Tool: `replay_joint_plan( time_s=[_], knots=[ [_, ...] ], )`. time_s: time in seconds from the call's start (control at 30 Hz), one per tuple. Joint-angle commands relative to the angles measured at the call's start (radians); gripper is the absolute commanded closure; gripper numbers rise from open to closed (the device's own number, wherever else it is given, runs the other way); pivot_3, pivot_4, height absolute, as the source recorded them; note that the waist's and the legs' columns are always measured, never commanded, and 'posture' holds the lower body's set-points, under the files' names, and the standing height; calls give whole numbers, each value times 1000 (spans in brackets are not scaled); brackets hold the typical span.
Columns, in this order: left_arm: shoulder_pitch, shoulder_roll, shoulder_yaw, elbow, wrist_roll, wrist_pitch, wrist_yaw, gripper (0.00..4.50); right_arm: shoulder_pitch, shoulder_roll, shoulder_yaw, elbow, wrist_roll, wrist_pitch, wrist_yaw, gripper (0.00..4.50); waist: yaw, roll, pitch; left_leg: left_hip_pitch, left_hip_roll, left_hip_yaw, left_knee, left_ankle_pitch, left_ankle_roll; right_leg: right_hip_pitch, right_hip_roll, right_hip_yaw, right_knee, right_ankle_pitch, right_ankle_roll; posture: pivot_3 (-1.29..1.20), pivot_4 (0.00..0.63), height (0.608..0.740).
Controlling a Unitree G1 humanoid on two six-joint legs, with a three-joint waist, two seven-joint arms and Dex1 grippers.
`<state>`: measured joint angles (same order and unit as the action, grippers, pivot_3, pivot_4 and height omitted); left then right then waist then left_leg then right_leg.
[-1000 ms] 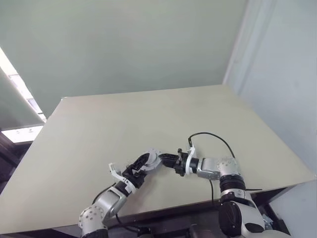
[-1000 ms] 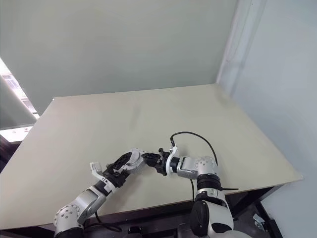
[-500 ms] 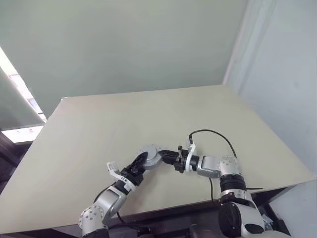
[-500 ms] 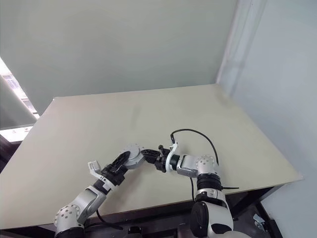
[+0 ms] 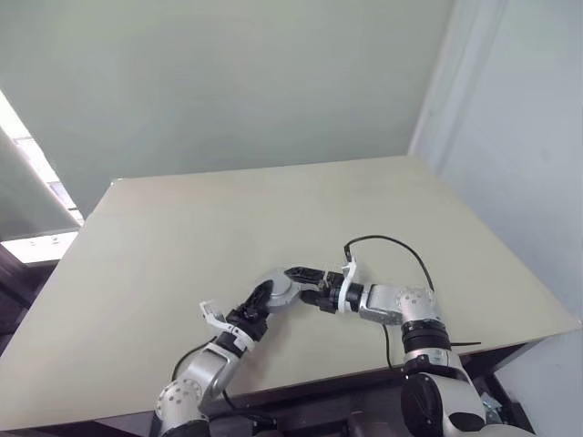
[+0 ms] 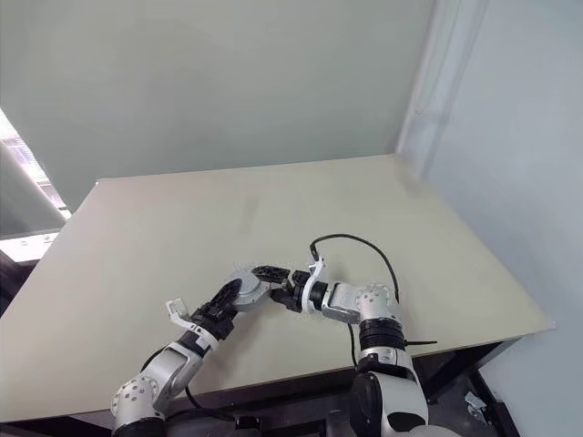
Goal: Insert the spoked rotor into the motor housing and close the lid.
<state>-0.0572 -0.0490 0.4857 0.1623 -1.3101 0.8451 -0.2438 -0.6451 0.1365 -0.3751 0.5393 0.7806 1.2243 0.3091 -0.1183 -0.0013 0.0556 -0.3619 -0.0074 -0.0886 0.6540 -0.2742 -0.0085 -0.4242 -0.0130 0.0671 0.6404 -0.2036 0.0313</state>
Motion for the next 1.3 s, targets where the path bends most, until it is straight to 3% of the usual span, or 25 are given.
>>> replay_joint_plan(
  time_s=[0.03,0.23,0.43,0.7,0.93,1.3],
  knots=[
    [-45,7,14,-54,-2,-66,-43,2487,0,21,57,-70,-13,-57,36,0,0,0,0,0,0,0,0,0,0,0,0,0,0,0,0,0,0,740],
    [-82,42,23,-85,84,-209,-40,2489,65,-40,245,-201,-117,-202,153,0,1,0,0,0,0,0,0,0,0,0,0,0,0,0,0,0,0,740],
    [-119,135,-36,-33,384,-417,-13,2491,168,-140,487,-359,-296,-508,324,0,1,0,0,0,0,-1,1,0,0,0,0,0,0,0,0,0,0,740],
    [-200,180,-26,87,551,-568,-14,2496,255,-210,665,-403,-494,-919,455,0,21,-3,-1,0,0,-1,3,0,0,1,0,-1,0,0,0,0,0,740],
    [-242,192,-20,159,598,-627,-40,2496,297,-227,713,-388,-575,-1103,481,0,29,-8,-1,0,0,-2,5,0,0,1,0,-1,1,0,0,0,0,740],
    [-279,229,12,297,658,-735,-46,2496,313,-231,711,-370,-612,-1140,473,0,47,-11,-1,1,0,-2,7,0,-1,2,0,-2,2,2,-1,0,0,740]
  ],
)
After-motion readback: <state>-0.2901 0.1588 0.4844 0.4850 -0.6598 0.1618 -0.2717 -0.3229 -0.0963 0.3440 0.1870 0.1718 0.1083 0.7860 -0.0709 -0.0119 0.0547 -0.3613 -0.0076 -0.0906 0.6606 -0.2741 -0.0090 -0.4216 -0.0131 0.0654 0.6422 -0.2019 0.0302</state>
